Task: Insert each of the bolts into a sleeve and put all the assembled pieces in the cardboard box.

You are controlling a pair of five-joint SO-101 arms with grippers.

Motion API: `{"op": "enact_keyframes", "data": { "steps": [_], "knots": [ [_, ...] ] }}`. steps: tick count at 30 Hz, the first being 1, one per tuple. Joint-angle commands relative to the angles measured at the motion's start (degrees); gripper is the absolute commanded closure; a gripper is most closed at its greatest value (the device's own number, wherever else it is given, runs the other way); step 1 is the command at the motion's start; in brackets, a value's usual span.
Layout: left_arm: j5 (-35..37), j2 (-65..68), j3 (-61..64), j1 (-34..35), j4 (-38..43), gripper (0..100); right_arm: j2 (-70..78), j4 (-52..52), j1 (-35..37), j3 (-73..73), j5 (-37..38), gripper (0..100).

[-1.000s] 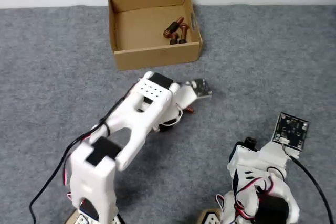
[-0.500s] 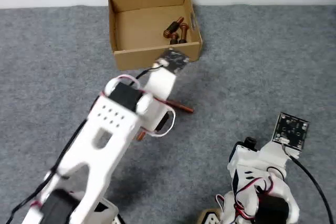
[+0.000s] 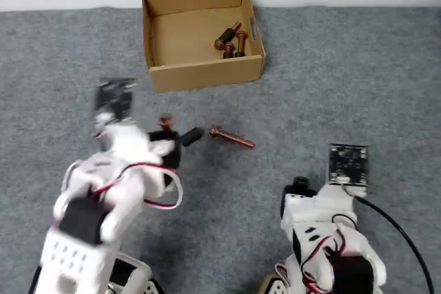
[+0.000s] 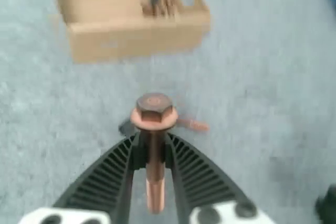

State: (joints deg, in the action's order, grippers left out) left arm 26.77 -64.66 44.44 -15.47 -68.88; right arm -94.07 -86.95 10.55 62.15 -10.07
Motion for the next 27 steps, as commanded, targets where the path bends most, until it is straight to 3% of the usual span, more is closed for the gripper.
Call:
{"op": "enact_keyframes", "data": {
  "steps": [1, 6, 11, 16, 21, 27],
  "knots": [
    [2.2, -12.0, 2.4, 3.3, 5.5, 100, 0.1, 4.1, 7.1, -3.9, 1.1, 99.1],
    [2.2, -27.0, 8.0, 3.4, 10.4, 100, 0.7, 8.7, 19.4, -3.5, 2.1, 99.1],
    [2.4, -38.2, 13.0, 3.4, 10.6, 100, 0.7, 10.9, 27.3, -1.1, 11.0, 99.1],
    [5.7, -39.4, 11.6, 3.3, 9.4, 100, 0.7, 17.0, 34.1, -0.4, 17.4, 99.1],
    [8.2, -39.3, 11.6, -5.5, 9.6, 100, 0.7, 20.3, 38.2, -0.1, 23.6, 99.1],
    [8.2, -39.0, 11.8, -11.4, 9.6, 100, 0.7, 23.5, 38.8, 0.3, 27.2, 99.1]
  ]
}}
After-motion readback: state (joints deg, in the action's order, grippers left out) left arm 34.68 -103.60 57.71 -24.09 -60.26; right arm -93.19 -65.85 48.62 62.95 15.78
